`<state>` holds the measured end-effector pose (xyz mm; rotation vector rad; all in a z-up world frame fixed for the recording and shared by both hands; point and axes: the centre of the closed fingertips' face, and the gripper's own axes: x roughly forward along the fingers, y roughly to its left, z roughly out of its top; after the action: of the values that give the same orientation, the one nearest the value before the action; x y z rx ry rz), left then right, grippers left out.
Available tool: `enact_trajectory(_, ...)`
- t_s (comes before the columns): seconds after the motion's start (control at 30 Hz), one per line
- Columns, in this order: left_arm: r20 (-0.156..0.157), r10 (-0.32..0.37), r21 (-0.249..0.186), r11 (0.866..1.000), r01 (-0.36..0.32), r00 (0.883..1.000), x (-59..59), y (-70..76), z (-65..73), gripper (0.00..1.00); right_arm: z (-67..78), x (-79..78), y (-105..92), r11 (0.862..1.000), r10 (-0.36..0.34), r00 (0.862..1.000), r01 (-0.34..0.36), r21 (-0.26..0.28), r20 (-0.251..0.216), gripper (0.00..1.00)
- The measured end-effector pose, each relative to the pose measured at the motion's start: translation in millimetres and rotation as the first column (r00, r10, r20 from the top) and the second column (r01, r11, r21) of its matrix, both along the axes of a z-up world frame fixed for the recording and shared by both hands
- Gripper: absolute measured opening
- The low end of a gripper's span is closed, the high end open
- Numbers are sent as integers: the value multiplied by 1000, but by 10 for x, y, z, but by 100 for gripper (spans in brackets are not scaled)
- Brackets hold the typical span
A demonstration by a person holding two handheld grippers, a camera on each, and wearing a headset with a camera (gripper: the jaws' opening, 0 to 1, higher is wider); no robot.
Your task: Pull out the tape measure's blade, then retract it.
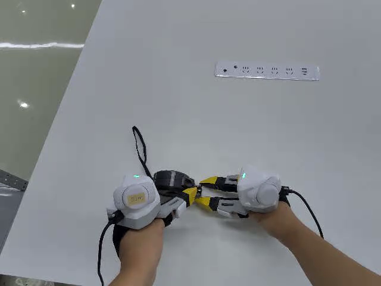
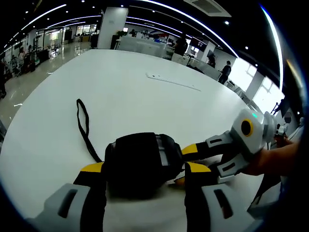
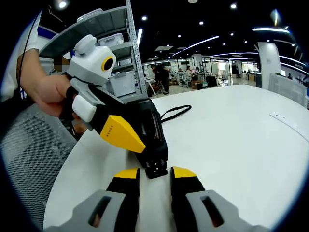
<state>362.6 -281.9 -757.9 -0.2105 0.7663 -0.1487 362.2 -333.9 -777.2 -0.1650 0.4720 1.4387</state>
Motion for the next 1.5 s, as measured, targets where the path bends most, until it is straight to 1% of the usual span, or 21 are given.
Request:
enact_trajectory(0.1,4,-10,9,1000,10,1000,-2,-6,-2,65,-2,0,-5,1000,-5,1000,5,0,-6,24)
enact_trajectory(0.27,5,-14,13,1000,14,1000,-5,6,-6,64,3,-1,-14,1000,-13,1000,13,2,-13,25)
enact_trajectory(0.4,9,-20,14,1000,20,1000,-11,6,6,64,8,-4,-38,1000,-14,1000,14,-9,-8,25)
enact_trajectory(0.47,12,-27,16,1000,27,1000,-18,2,11,64,5,9,-77,999,-23,1000,23,-22,7,26)
enact_trajectory(0.53,21,-37,20,999,37,999,-24,3,10,64,30,-4,-116,999,-36,999,36,-12,-4,25)
enact_trajectory(0.6,39,-38,5,999,37,999,-20,4,28,65,34,1,-170,999,-51,999,51,-14,3,25)
enact_trajectory(0.67,48,-51,11,999,50,998,-18,-7,49,65,64,5,-207,997,-73,997,73,-3,-5,25)
enact_trajectory(0.73,51,-72,27,997,71,996,-26,-14,54,66,81,3,-234,996,-85,996,85,-3,-3,24)
enact_trajectory(0.77,58,-78,27,997,77,995,-30,-16,64,66,71,-5,-257,996,-87,996,87,-7,1,24)
enact_trajectory(0.87,63,-89,31,996,88,994,-36,-14,79,65,81,-20,-298,995,-97,995,97,-12,1,24)
enact_trajectory(0.9,64,-94,30,995,93,993,-37,-19,84,66,100,-21,-310,994,-105,995,105,-9,-1,24)
enact_trajectory(0.97,68,-101,28,995,100,992,-40,-18,97,66,157,-15,-330,991,-135,991,135,13,-15,25)
enact_trajectory(1.07,82,-115,27,993,113,990,-41,-17,122,66,173,-33,-363,989,-145,989,145,4,-4,27)
enact_trajectory(1.27,105,-145,33,989,142,984,-66,-19,187,65,252,-45,-433,982,-185,983,185,21,-3,27)
enact_trajectory(1.4,113,-169,47,985,165,979,-89,-22,208,65,268,-61,-470,979,-203,979,203,20,-5,27)
enact_trajectory(1.5,119,-175,46,984,171,977,-111,-8,233,65,279,-80,-501,976,-219,976,219,16,-7,28)
